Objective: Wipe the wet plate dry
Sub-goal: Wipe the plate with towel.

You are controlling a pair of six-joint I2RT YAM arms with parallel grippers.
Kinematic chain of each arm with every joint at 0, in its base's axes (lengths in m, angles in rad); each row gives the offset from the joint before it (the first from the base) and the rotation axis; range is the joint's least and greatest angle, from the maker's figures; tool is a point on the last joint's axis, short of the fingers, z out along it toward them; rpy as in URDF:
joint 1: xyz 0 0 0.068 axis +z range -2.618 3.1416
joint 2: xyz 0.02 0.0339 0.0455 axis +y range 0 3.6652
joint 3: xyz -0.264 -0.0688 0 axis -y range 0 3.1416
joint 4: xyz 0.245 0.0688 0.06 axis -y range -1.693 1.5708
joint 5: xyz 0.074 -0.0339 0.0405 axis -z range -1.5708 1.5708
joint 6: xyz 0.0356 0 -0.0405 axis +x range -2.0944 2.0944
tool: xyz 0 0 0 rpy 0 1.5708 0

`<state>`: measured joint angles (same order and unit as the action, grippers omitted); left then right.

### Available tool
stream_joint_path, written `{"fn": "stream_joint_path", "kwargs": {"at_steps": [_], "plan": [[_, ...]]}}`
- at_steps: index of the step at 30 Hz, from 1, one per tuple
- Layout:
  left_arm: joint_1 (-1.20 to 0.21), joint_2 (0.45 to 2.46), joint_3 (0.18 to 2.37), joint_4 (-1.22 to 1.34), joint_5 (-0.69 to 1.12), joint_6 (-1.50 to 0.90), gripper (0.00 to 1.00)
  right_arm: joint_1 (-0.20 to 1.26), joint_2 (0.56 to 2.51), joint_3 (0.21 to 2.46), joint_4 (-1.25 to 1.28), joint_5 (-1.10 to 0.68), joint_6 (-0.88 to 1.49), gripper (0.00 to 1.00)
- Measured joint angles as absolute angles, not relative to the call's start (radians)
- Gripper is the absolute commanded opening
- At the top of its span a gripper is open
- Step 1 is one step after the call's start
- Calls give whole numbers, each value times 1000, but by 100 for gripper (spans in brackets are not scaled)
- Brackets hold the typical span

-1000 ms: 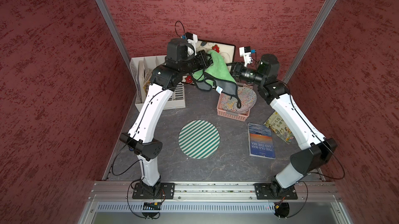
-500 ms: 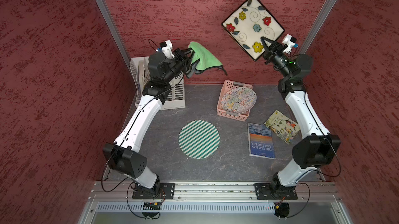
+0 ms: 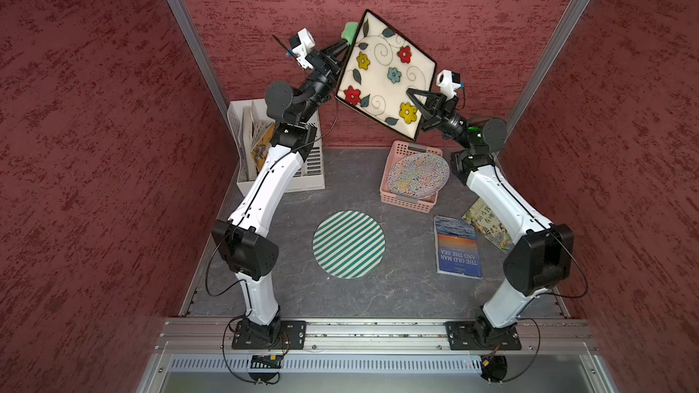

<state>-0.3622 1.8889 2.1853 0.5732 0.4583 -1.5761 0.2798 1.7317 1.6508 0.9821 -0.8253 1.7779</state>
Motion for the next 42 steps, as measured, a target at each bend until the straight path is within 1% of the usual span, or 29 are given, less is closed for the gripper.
{"fn": "stream_joint_path", "kwargs": {"at_steps": [6, 8, 12, 15, 17, 20, 23, 26, 31, 34, 36, 40, 42], "plan": [[-439, 2050, 2524, 622, 389, -1627, 0, 342, 1821, 1863, 1046, -800, 1789, 0], [-481, 2086, 2582, 636, 388, -1649, 0, 332, 1869, 1995, 1024, -792, 1761, 0], [-571, 2119, 2560, 644, 410, -1675, 0, 277, 1975, 2292, 902, -780, 1703, 0], [-595, 2109, 2469, 642, 438, -1674, 0, 200, 1998, 2390, 778, -759, 1666, 0], [-590, 2094, 2407, 630, 453, -1668, 0, 147, 1981, 2361, 722, -740, 1652, 0], [-554, 2087, 2358, 595, 469, -1664, 0, 92, 1904, 2181, 676, -719, 1635, 0], [-501, 2087, 2346, 559, 477, -1662, 0, 75, 1846, 2002, 675, -711, 1641, 0], [-449, 2087, 2347, 542, 478, -1660, 0, 108, 1814, 1855, 747, -700, 1692, 0], [-421, 2098, 2419, 516, 462, -1664, 0, 228, 1745, 1666, 851, -626, 1744, 0], [-436, 2108, 2466, 537, 428, -1671, 0, 278, 1708, 1645, 897, -635, 1725, 0], [-461, 2108, 2481, 562, 409, -1672, 0, 292, 1704, 1672, 916, -661, 1707, 0], [-530, 2108, 2481, 630, 360, -1671, 0, 268, 1754, 1837, 887, -706, 1652, 0], [-556, 2096, 2433, 667, 361, -1671, 0, 233, 1779, 1911, 858, -712, 1633, 0]]}}
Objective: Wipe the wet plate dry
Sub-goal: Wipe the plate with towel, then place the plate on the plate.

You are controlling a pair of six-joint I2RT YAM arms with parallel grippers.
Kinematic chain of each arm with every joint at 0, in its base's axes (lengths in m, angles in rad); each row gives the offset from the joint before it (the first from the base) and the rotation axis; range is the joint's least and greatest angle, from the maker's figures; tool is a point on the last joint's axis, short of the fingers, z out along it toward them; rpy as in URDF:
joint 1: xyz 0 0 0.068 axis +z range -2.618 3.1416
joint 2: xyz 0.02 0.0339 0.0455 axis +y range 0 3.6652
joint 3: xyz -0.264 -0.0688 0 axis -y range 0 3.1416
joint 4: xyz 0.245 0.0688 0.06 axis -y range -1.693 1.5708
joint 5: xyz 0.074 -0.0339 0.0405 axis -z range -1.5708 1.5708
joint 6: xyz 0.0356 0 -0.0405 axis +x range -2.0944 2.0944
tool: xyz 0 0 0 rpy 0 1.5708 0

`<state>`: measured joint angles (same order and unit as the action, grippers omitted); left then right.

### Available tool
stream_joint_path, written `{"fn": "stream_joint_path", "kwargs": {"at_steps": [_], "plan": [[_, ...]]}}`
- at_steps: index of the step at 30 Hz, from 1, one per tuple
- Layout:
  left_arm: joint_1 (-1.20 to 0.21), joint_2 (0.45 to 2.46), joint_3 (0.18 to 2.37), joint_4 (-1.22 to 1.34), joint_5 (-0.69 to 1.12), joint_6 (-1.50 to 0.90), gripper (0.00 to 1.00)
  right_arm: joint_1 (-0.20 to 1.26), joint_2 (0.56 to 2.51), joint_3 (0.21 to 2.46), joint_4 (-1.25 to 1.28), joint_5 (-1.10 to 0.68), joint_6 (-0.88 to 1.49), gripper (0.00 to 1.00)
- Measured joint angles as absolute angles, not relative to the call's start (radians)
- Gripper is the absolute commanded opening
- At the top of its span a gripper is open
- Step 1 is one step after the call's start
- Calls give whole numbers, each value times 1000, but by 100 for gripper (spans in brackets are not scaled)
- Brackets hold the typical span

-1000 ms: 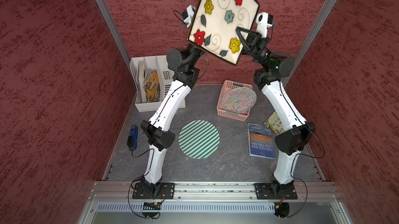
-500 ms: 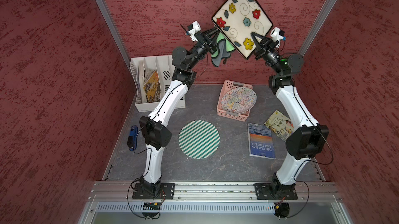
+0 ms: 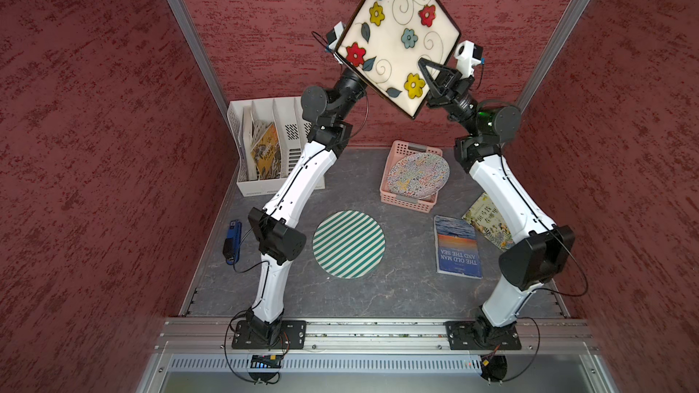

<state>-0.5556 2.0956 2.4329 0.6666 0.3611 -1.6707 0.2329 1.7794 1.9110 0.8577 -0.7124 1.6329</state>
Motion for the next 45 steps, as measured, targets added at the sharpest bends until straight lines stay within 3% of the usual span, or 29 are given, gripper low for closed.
{"fn": "stream_joint_path", "kwargs": {"at_steps": [6, 13, 16, 23, 31, 38, 45], "plan": [[-569, 1927, 2056, 666, 371, -1600, 0, 74, 1782, 1875, 791, -702, 1632, 0], [-411, 1587, 1670, 607, 392, -1438, 0, 4, 1660, 1462, 609, -664, 1531, 0], [-340, 1394, 1588, 432, 375, -1273, 0, 18, 1597, 1315, 410, -683, 1398, 0], [-359, 1129, 1567, -130, 191, -818, 0, 213, 1480, 1229, -116, -739, 923, 0], [-358, 1098, 1387, -513, -7, -593, 0, 468, 1561, 1260, -292, -836, 601, 0], [-337, 1056, 1295, -614, -39, -545, 0, 590, 1768, 1314, -344, -803, 448, 0], [-313, 1033, 1290, -613, -30, -544, 0, 609, 1880, 1314, -352, -759, 389, 0]]}}
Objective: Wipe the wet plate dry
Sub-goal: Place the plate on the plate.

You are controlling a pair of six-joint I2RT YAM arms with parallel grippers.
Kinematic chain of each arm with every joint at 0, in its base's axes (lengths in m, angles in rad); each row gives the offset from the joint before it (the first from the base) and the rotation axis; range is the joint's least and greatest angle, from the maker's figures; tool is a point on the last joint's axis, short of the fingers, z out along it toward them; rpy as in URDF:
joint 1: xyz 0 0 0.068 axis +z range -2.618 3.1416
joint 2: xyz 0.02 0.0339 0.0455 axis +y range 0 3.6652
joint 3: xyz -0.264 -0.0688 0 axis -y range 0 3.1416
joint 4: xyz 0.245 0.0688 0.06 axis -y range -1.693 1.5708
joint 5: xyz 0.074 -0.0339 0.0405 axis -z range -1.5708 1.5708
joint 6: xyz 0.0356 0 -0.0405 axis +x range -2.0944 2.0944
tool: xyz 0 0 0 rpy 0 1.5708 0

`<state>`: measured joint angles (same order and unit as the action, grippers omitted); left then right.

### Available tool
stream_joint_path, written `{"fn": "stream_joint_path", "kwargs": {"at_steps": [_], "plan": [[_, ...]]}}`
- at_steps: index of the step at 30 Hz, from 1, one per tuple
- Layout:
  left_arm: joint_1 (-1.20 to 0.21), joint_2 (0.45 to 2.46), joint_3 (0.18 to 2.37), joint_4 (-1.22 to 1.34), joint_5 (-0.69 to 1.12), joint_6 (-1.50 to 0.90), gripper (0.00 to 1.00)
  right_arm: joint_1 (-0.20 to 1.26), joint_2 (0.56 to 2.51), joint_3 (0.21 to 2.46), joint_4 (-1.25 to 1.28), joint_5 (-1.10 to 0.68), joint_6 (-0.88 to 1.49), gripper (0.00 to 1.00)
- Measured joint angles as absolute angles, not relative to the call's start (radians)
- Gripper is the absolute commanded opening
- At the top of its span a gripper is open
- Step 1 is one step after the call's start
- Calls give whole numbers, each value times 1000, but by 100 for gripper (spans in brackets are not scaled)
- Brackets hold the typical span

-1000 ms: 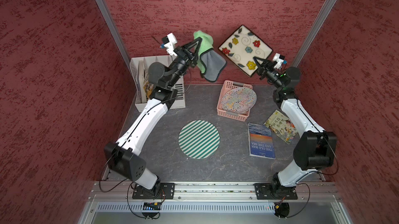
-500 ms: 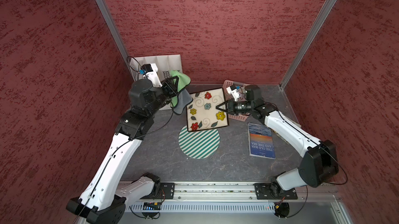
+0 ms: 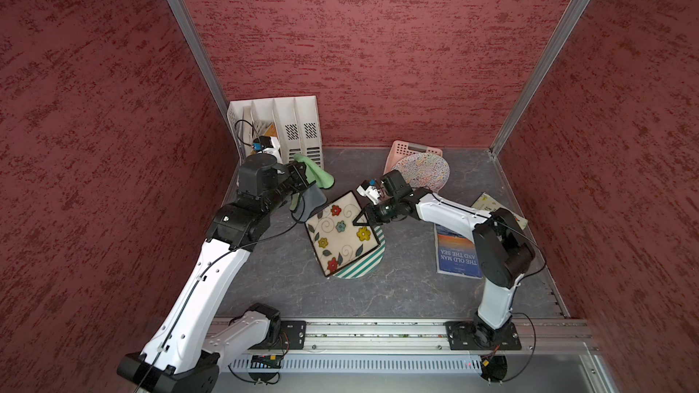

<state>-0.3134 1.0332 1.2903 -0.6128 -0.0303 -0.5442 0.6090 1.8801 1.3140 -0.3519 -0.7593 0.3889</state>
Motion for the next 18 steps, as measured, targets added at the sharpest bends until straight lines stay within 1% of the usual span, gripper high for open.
{"fn": "stream_joint_path", "kwargs": {"at_steps": [5, 8, 10, 13, 16, 18], "plan": [[-291, 1034, 1282, -612, -17, -545, 0, 609, 1915, 1314, -353, -732, 379, 0], [-284, 1033, 1262, -605, 4, -545, 0, 609, 1921, 1311, -354, -715, 377, 16], [-283, 1030, 1237, -590, 27, -545, 0, 610, 1927, 1311, -357, -693, 368, 22], [-283, 1016, 1186, -568, 71, -545, 0, 611, 1945, 1311, -376, -617, 330, 28], [-282, 992, 1124, -551, 111, -549, 0, 609, 1958, 1311, -402, -548, 305, 40], [-282, 978, 1085, -539, 131, -553, 0, 603, 1955, 1310, -414, -506, 292, 46]]}}
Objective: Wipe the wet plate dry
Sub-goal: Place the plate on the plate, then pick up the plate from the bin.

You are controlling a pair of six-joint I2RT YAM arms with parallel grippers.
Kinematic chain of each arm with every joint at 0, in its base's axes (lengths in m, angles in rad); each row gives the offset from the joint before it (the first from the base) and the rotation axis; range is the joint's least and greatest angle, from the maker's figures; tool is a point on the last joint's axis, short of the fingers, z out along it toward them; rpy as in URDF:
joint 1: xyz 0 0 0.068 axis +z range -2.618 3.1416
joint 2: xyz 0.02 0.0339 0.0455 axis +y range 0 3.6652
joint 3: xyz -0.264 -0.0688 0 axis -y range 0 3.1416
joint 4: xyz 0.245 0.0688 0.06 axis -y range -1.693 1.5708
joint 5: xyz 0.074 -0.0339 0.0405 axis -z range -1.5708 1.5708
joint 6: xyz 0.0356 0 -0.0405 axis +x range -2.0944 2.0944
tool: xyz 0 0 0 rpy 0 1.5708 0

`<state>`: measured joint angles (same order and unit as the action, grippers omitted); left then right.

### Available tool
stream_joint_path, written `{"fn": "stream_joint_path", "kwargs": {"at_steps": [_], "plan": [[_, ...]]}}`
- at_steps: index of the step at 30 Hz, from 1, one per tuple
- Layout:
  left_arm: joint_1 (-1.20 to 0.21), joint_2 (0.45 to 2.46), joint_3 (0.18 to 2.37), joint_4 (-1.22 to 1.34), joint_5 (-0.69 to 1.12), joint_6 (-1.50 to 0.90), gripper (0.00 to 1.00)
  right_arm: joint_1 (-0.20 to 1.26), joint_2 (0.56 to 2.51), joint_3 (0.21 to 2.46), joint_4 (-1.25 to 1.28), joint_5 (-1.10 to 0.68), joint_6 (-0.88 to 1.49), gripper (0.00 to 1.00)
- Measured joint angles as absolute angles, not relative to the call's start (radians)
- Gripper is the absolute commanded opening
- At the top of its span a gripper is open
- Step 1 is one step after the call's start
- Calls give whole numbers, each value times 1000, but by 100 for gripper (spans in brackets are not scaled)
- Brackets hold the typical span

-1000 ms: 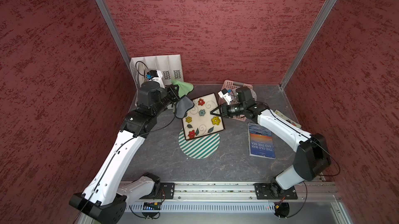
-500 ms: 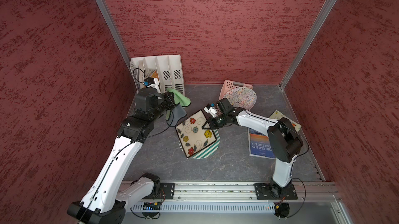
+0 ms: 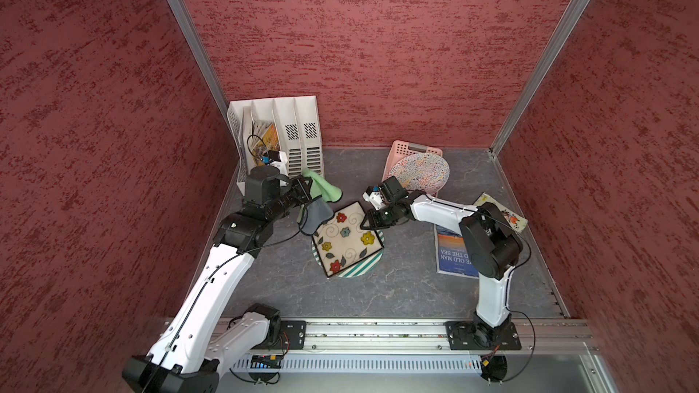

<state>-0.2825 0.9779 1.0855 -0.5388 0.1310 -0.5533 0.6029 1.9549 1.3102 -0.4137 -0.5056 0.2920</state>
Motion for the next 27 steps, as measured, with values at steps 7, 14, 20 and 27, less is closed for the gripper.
{"fn": "stream_joint_path", "kwargs": {"at_steps": [7, 14, 20, 27], "plan": [[-282, 973, 1044, -513, 160, -562, 0, 595, 1791, 1310, -419, -399, 287, 70], [-282, 1060, 1080, -475, 208, -538, 0, 420, 1620, 1448, -374, -276, 376, 72], [-279, 1181, 1187, -456, 283, -499, 0, 172, 1832, 1705, -461, -176, 415, 70], [-265, 1277, 1293, -462, 379, -469, 0, 19, 2019, 1761, -627, -112, 474, 82]]}}
